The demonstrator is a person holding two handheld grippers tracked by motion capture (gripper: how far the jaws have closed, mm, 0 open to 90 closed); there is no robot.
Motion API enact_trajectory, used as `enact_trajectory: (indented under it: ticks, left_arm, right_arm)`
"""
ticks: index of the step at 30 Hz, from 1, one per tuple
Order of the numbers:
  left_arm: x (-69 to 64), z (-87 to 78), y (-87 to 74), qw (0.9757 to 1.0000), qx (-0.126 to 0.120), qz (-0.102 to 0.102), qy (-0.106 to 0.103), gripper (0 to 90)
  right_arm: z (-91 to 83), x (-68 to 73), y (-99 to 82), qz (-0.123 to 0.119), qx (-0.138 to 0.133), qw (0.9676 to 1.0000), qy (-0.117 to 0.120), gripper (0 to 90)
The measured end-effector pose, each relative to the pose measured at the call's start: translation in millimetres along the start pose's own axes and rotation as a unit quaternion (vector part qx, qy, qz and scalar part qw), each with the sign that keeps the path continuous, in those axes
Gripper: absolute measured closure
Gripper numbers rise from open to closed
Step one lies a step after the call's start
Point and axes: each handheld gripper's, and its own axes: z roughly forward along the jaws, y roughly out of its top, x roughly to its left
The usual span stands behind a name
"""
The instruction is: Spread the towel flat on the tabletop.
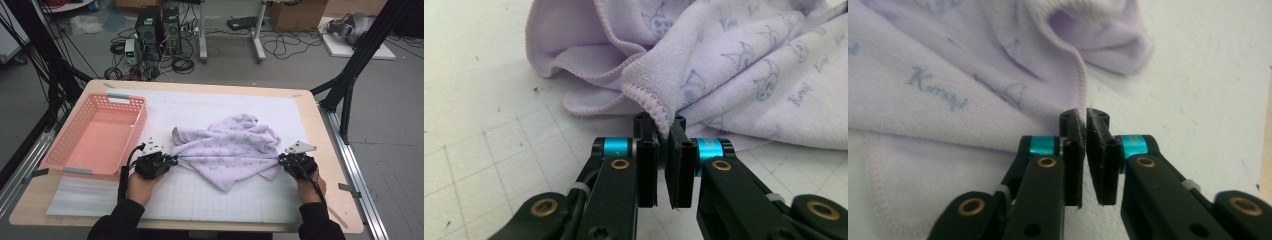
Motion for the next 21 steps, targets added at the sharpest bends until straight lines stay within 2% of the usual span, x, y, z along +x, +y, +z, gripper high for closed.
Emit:
enact_trajectory:
  ticks: [1,2,5,8,11,13,15,16,18,19,21]
  left_arm:
    - [0.8,0.0,0.0,1.0,-0.003,-0.004,0.003,77.1]
    - [1.7,-0.4,0.2,0.9999,-0.005,-0.008,0.006,69.9]
    - [3.1,-1.8,0.5,0.9998,-0.012,-0.013,0.009,58.0]
    - [2.4,-2.7,0.5,0.9998,-0.014,-0.008,0.008,56.4]
    - [2.9,-3.7,0.6,0.9998,-0.019,-0.005,0.002,56.3]
    - [3.1,-3.7,0.7,0.9998,-0.021,-0.006,-0.004,57.3]
    - [1.9,-3.8,0.5,0.9998,-0.021,0.0,-0.006,63.2]
    - [1.1,-3.7,0.4,0.9997,-0.021,0.003,-0.006,67.3]
    - [0.3,-4.0,0.1,0.9997,-0.017,0.015,-0.002,77.8]
    - [-0.1,-3.8,0.0,0.9997,-0.015,0.02,0.0,82.9]
    - [-0.7,-3.2,-0.2,0.9995,-0.015,0.027,0.004,86.3]
  right_arm:
    - [-1.4,2.3,2.4,-0.001,-0.012,0.9999,0.0,67.3]
    - [-3.5,4.8,5.4,0.001,-0.028,0.9996,0.005,62.4]
    - [-10.5,17.1,16.9,-0.006,-0.077,0.996,0.044,56.4]
    - [-9.3,36.1,28.0,-0.026,-0.112,0.9878,0.106,51.0]
    - [-1.4,61.1,38.0,-0.057,-0.12,0.9778,0.163,50.4]
    - [4.3,78.6,43.8,-0.082,-0.118,0.9693,0.199,51.4]
    - [8.3,94.4,47.4,-0.115,-0.109,0.9592,0.234,55.2]
    - [9.2,100.7,48.2,-0.129,-0.104,0.9564,0.24,55.2]
    - [10.1,107.5,48.1,-0.142,-0.098,0.9509,0.257,55.6]
    - [9.9,108.8,47.9,-0.141,-0.096,0.95,0.261,55.6]
    - [11.8,110.7,47.7,-0.141,-0.093,0.9497,0.264,55.0]
